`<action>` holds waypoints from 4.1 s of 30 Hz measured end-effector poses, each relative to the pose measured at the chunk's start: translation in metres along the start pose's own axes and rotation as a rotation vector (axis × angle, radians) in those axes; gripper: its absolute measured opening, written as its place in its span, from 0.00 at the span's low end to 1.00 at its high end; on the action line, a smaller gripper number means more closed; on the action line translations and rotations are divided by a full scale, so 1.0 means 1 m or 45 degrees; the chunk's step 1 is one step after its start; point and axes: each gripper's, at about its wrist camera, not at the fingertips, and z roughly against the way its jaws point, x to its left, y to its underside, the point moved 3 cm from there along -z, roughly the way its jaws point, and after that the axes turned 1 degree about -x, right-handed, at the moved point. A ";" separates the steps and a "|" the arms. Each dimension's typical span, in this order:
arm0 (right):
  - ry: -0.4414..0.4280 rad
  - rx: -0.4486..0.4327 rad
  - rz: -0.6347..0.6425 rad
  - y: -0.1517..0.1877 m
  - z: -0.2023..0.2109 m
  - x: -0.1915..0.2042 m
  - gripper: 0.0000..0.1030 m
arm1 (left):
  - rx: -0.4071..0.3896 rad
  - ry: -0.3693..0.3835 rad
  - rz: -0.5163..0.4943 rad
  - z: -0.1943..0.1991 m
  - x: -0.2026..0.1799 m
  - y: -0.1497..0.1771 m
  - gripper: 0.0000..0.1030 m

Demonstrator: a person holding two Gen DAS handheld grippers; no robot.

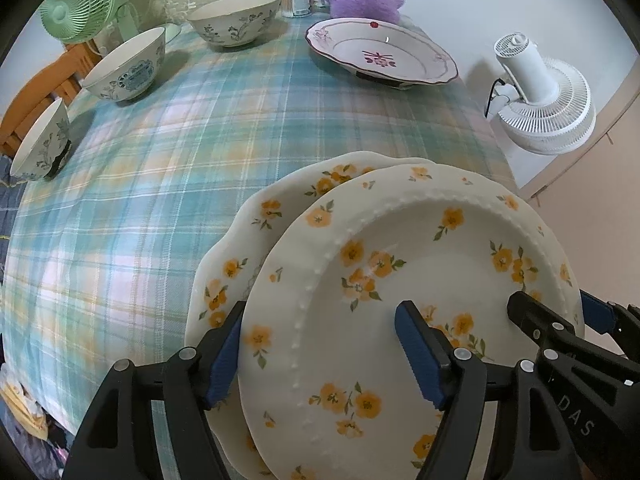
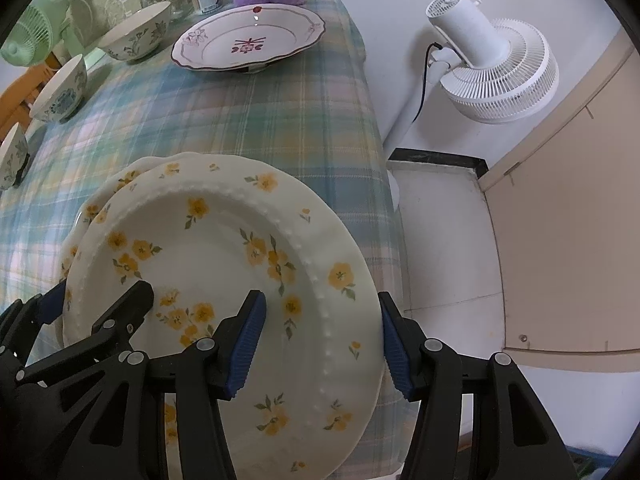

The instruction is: Organize plates and bowls

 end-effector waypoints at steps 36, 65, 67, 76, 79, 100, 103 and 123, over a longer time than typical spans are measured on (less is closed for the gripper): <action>0.028 0.043 0.087 0.019 0.008 0.011 0.47 | 0.040 -0.051 -0.104 0.018 0.006 0.011 0.84; -0.023 -0.100 0.069 -0.001 0.042 0.022 0.47 | -0.067 -0.058 -0.043 0.058 0.021 0.007 0.83; -0.017 -0.127 0.055 -0.002 0.051 0.026 0.47 | -0.088 -0.043 -0.051 0.064 0.026 0.004 0.83; 0.023 -0.249 0.006 -0.011 0.095 0.049 0.47 | -0.150 -0.005 -0.031 0.091 0.055 -0.014 0.83; 0.021 -0.279 -0.028 -0.020 0.104 0.056 0.48 | -0.157 0.013 -0.013 0.098 0.063 -0.026 0.83; -0.085 -0.417 -0.024 -0.134 0.084 0.026 0.54 | -0.283 -0.063 -0.002 0.068 0.030 -0.136 0.85; -0.088 -0.413 0.003 -0.151 0.069 0.021 0.54 | -0.260 -0.085 0.020 0.051 0.024 -0.151 0.85; -0.163 -0.320 -0.015 -0.241 -0.038 -0.006 0.54 | -0.238 -0.119 0.060 -0.040 -0.008 -0.225 0.79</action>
